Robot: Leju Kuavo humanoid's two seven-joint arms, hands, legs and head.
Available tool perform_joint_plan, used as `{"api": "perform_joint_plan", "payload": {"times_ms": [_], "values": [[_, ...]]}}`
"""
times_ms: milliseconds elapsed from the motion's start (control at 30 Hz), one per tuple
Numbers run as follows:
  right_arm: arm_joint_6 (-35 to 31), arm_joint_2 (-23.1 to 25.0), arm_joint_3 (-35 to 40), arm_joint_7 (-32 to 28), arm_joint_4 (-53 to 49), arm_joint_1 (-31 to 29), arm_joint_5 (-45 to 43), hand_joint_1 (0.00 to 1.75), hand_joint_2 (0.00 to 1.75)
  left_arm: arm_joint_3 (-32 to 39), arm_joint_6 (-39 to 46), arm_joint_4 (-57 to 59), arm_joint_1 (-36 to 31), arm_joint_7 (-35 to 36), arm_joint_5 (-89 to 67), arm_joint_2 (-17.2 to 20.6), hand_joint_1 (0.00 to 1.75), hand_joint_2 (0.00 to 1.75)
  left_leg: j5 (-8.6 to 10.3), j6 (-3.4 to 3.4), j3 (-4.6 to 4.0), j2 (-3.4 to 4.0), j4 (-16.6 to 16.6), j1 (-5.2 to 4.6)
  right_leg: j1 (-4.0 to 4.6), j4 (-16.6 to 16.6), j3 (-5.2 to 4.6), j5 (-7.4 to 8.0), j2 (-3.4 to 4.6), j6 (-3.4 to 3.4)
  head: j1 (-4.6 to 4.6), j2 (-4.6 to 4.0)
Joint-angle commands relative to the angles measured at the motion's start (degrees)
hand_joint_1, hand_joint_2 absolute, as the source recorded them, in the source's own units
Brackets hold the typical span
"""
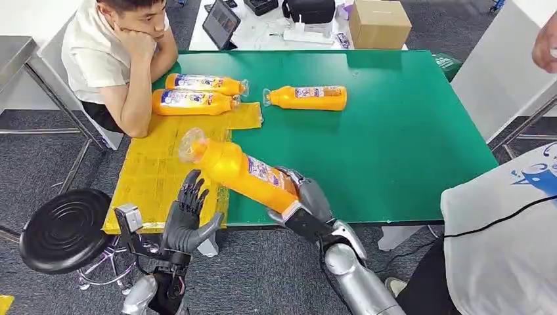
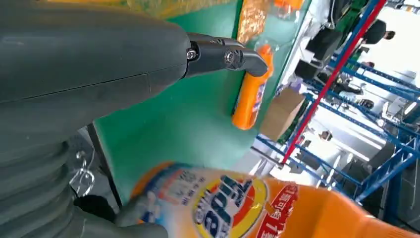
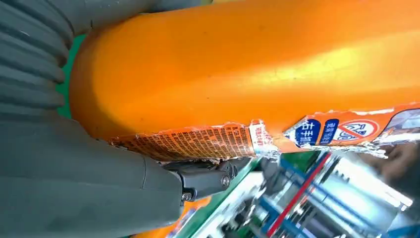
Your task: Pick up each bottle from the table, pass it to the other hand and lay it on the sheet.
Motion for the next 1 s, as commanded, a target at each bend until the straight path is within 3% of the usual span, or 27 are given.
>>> {"api": "perform_joint_plan", "payload": {"times_ms": [33, 467, 1000], "values": [[0.39, 0.41, 5.63, -0.63, 7.72, -4.67, -0.15, 1.71, 1.75, -3.01, -1.26, 4.8, -3.42, 0.29, 2.95, 0.84, 0.0, 1.75, -0.05, -0.07, 0.21, 0.05, -0.05, 0.02, 0.03, -0.06, 0.2, -0.04, 0.02, -0.08, 0.0, 0.0], [0.91, 1.97, 9.99, -1.63, 12.55, -7.39, -0.49, 1.61, 1.75, -5.27, -8.79, 1.39, -3.55, -1.63, 10.11, 1.76, 0.0, 1.75, -0.05, -0.07, 0.19, 0.04, -0.04, 0.02, 0.03, -0.02, 0.17, -0.05, 0.0, -0.09, 0.0, 0.0], [1.72, 2.72, 11.05, -2.4, 15.7, -8.93, -0.88, 1.69, 1.75, -4.67, -12.38, 5.73, -6.24, -1.87, 12.23, 0.88, 0.02, 1.75, -0.03, -0.06, 0.15, 0.01, -0.05, 0.02, 0.02, -0.03, 0.14, -0.03, -0.02, -0.07, 0.0, 0.0]]}}
